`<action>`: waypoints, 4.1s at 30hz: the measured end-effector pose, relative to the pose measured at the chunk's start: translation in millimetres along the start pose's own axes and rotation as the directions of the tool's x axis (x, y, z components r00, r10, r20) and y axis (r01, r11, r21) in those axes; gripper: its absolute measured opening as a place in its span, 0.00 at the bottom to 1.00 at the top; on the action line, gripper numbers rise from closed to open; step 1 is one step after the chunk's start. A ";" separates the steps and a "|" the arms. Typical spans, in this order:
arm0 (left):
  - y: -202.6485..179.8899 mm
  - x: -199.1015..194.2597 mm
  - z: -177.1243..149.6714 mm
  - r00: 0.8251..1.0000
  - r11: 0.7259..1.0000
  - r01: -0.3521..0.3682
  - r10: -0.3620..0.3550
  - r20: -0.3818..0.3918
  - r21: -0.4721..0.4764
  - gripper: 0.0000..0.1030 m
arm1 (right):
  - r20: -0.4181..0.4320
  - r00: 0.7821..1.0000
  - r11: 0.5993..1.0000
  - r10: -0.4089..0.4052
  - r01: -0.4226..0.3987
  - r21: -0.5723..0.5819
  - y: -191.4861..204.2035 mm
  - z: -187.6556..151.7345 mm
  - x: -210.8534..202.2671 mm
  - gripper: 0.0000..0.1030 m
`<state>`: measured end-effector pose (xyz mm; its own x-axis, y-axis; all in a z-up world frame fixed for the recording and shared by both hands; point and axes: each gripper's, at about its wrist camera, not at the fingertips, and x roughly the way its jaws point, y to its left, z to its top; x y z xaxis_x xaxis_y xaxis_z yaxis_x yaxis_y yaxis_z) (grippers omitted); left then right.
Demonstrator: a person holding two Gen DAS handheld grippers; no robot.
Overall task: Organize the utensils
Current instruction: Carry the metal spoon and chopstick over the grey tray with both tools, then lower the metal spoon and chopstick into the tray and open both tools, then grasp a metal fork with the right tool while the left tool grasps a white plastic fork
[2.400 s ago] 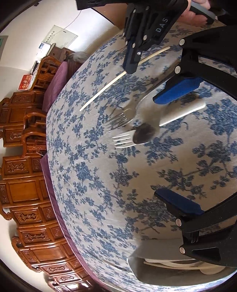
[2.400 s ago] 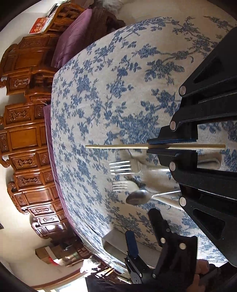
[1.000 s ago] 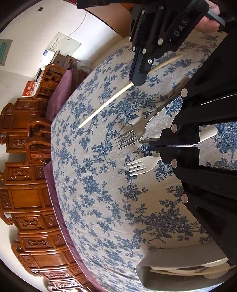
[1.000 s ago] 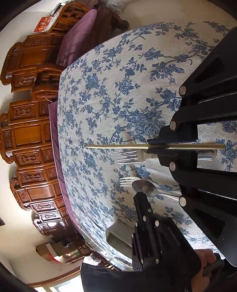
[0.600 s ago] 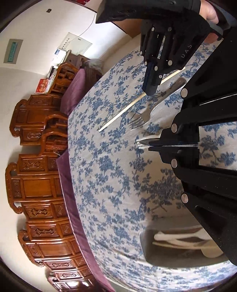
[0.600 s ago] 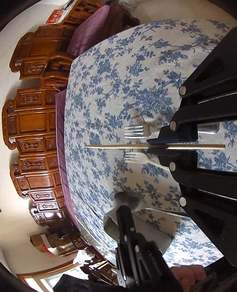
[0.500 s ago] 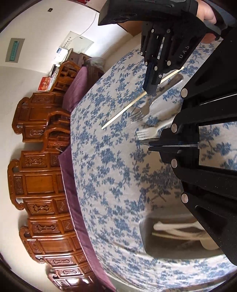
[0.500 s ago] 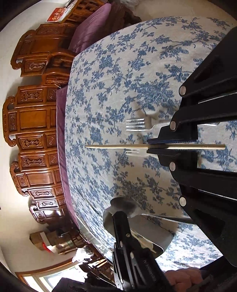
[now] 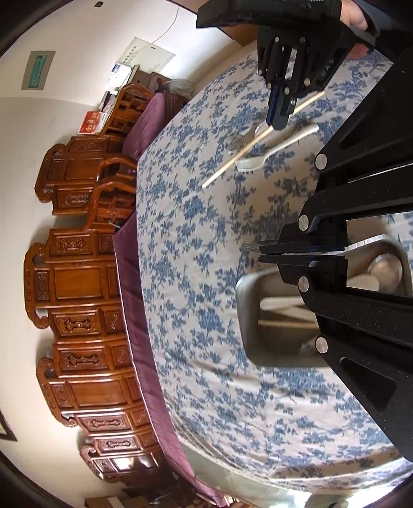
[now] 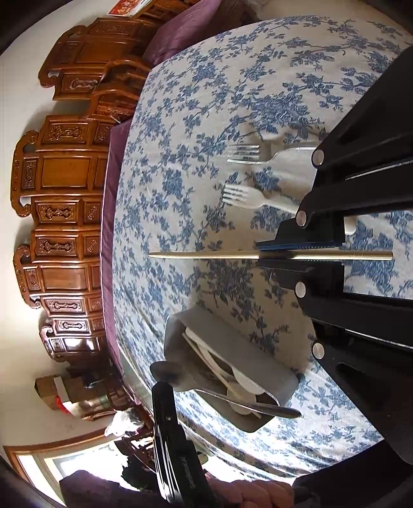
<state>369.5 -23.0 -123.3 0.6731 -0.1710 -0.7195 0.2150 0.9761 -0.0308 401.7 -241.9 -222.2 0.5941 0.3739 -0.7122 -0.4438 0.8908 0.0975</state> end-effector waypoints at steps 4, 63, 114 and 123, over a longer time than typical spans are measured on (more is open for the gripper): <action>22.4 3.3 -5.7 0.999 0.999 -0.034 0.034 -0.001 -0.010 0.00 | 0.011 0.999 0.999 0.030 -0.030 -0.012 18.3 3.6 -1.9 0.06; 162.4 14.0 -32.5 0.991 0.964 -0.134 0.132 -0.025 -0.230 0.36 | -0.074 0.986 0.988 0.149 -0.145 0.055 155.2 36.5 94.5 0.06; 0.1 8.1 -45.6 0.999 0.999 -0.013 0.015 -0.037 0.044 0.85 | -0.092 0.972 0.977 -0.215 0.213 -0.033 -55.5 -24.4 37.0 0.27; -54.4 17.3 -60.5 0.996 0.995 0.029 -0.021 -0.085 0.095 0.85 | -0.149 0.963 0.973 -0.226 0.229 -0.001 -91.1 -38.3 54.6 0.29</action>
<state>326.7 -70.9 -176.1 0.6063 -0.1794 -0.7747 0.3005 0.9537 0.0143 448.8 -312.5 -296.6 0.5724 0.1199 -0.8112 -0.2967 0.9525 -0.0685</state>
